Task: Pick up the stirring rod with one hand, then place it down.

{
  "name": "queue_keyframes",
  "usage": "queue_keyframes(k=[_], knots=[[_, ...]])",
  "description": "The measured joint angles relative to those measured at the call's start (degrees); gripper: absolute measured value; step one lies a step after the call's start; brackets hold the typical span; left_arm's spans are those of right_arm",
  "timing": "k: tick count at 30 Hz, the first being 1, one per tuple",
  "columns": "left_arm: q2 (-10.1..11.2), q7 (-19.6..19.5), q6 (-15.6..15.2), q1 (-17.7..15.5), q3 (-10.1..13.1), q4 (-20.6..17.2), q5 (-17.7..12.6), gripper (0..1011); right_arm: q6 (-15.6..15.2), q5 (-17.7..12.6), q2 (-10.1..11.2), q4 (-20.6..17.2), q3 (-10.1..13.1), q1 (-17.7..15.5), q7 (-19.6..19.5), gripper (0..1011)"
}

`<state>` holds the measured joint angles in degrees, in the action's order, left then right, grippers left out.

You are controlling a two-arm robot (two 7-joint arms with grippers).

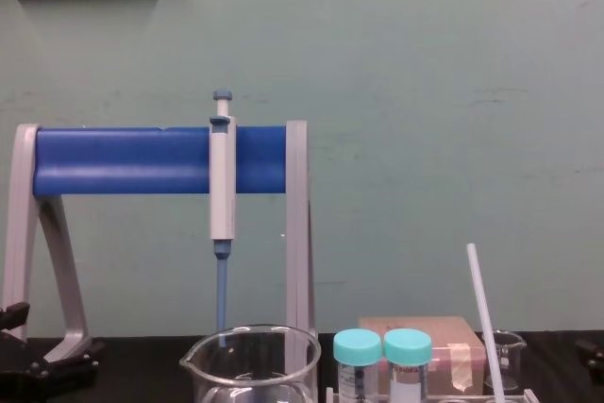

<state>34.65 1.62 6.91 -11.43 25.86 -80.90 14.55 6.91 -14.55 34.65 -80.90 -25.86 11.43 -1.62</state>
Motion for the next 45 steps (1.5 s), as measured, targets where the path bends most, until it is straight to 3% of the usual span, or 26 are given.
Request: queue_keyframes(k=[45], knots=[[0.0,0.0,0.0,0.0,0.0,0.0,0.0,1000,0.0,0.0,0.0,0.0,0.0,0.0,0.0,1003]])
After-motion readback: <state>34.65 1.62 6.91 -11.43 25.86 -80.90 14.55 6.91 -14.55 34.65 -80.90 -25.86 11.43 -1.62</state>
